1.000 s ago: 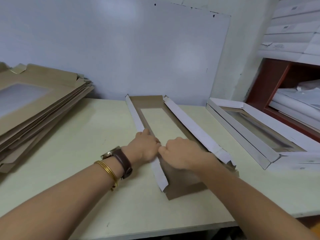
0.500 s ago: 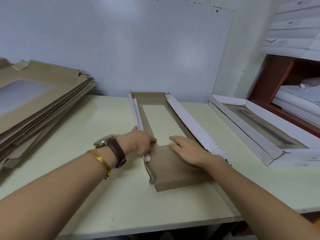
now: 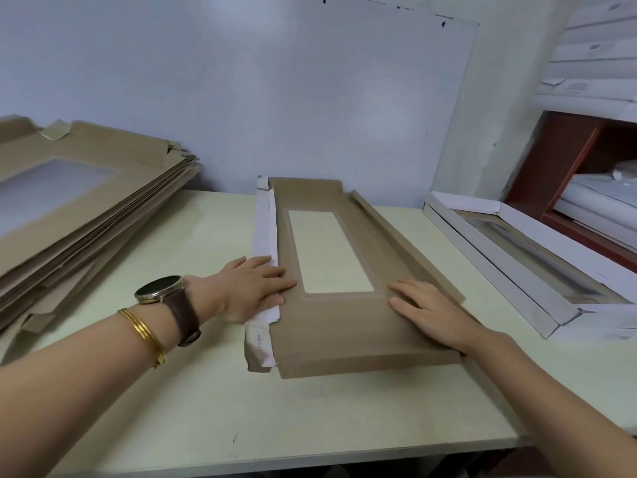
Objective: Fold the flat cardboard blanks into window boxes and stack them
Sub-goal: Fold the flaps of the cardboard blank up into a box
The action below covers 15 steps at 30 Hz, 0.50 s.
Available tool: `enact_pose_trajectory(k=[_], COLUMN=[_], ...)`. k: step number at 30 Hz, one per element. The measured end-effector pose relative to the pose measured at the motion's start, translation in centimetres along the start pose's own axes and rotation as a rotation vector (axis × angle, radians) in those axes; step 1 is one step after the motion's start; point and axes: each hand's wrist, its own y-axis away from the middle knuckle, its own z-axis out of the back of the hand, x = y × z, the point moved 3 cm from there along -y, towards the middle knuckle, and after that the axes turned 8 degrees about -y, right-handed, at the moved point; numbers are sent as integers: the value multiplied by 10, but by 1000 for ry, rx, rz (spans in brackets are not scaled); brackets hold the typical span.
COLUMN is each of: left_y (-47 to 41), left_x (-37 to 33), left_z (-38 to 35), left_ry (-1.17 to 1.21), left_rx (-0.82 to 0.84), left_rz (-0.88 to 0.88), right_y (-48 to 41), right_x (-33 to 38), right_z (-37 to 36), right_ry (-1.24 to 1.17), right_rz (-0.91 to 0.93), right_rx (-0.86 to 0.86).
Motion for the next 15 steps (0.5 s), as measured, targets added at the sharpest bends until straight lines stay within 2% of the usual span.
enact_pose_trajectory(k=[7,10,15], left_y=[9,9,9], left_x=[-18,-30,-30], left_z=[20,28,32], left_ry=[89,172,-31], left_rx=[-314,-254,-171], left_rz=[-168,-83,67], right_y=[4,5,8], right_x=[4,6,8], right_z=[-13,-16,-16], right_ry=[-67,-71,-29], right_rz=[22,18,51], right_rx=[24,30,-7])
